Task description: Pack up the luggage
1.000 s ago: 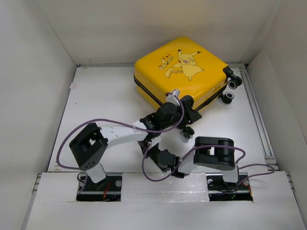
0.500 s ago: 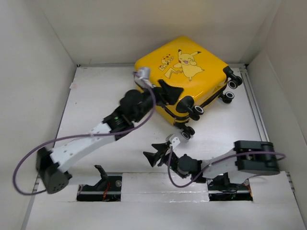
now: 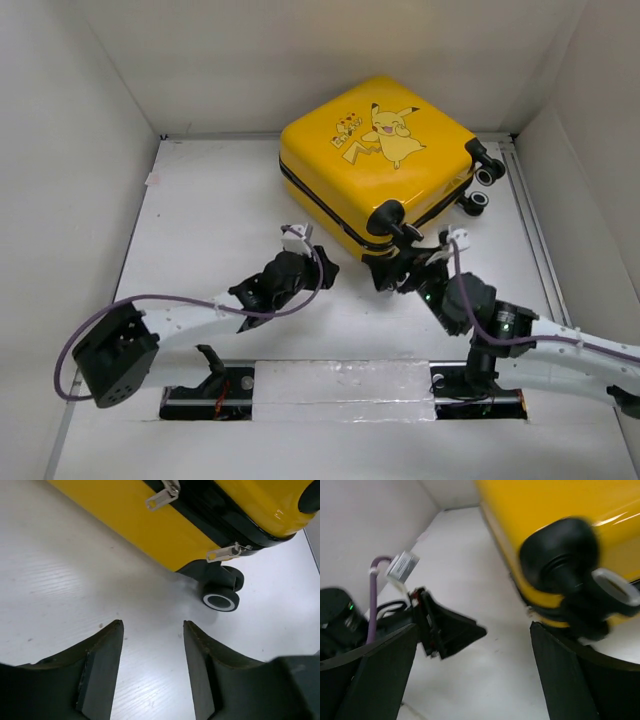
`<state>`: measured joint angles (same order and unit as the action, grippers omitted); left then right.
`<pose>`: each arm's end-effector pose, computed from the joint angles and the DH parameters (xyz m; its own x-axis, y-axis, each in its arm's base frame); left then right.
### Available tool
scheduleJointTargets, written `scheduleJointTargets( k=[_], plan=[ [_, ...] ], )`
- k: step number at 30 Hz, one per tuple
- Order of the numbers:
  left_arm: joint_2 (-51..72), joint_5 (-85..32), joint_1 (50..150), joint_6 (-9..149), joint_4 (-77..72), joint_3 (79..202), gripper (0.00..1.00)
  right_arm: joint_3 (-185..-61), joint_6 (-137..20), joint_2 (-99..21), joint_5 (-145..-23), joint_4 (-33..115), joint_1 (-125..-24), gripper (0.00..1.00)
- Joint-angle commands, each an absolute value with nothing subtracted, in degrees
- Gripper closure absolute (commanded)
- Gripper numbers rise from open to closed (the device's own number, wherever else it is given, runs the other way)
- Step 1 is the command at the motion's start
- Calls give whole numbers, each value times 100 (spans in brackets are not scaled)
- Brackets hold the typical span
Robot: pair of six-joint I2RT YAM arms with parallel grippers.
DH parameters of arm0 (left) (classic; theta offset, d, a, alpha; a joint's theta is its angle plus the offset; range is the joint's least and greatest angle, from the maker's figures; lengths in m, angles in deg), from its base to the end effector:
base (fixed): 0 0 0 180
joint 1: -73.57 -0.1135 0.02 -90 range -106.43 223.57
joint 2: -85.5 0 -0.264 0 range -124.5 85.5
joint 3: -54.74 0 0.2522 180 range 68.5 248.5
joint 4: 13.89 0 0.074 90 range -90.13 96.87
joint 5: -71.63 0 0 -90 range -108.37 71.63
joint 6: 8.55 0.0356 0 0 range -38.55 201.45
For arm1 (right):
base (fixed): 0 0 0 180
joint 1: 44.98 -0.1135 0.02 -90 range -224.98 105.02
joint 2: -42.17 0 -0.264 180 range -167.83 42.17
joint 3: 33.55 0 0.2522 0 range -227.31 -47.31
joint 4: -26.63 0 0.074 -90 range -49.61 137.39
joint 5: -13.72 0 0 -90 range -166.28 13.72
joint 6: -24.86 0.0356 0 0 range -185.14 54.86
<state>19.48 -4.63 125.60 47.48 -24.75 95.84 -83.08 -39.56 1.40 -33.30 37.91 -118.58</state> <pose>0.1585 -0.1893 0.2221 -0.4726 -0.2766 -0.8367 0.4340 0.7533 -0.4942 0.0711 0.1555 0.3199 -0.2312 0.3332 -0.9141 -0.4542 0.7939 0.4043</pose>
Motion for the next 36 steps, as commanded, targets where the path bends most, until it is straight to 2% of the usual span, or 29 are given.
scheduleJointTargets(
  k=[1,3,6,9,14,19,20,21,24,27,29,30,33,34,36],
  plan=[
    [1547,-1098,12560,5087,-3440,10268,53,-8950,-3956,262,-3603,5813,-10933,1],
    [1204,-1291,12560,5261,-3440,10549,46,-9213,-4244,114,-3900,6042,-10564,1],
    [623,-1528,12560,5315,-3511,10989,42,-9425,-4535,-211,-4682,6105,-9817,1],
    [262,-1661,12560,5420,-3563,11210,41,-9608,-4896,-510,-5016,6105,-9254,1],
    [-168,-1591,12560,5526,-3476,11596,42,-9732,-5449,-1029,-6413,5702,-8462,1],
    [-397,-1529,12560,5579,-3423,11763,51,-9662,-5556,-1363,-7195,5393,-7673,1],
    [-450,-1529,12560,5579,-3423,11824,59,-9723,-5608,-1529,-7285,5323,-7575,1],
    [-528,-1477,12560,5579,-3371,11825,63,-9723,-5687,-1627,-7399,5323,-7504,1],
    [-582,-1415,12560,5640,-3370,11878,77,-9855,-5810,-1926,-7715,5323,-7346,7],
    [-696,-1415,12560,5640,-3370,11939,80,-9855,-5811,-2119,-7900,5208,-7284,14],
    [-758,-1231,12560,5693,-3308,11939,87,-9855,-5925,-2120,-8023,5138,-7231,25],
    [-758,-1152,12560,5693,-3308,11939,90,-9803,-5925,-2120,-8024,5060,-7231,47],
    [-811,-827,12560,5693,-3292,11939,100,-9750,-5925,-2120,-8024,5006,-7117,78],
    [-811,-730,12560,5693,-3291,11939,100,-9750,-5925,-2059,-8024,5006,-7117,93],
    [-662,-449,12560,5780,-3229,11939,100,-9697,-5925,-1936,-7954,5006,-7117,100]
  ],
)
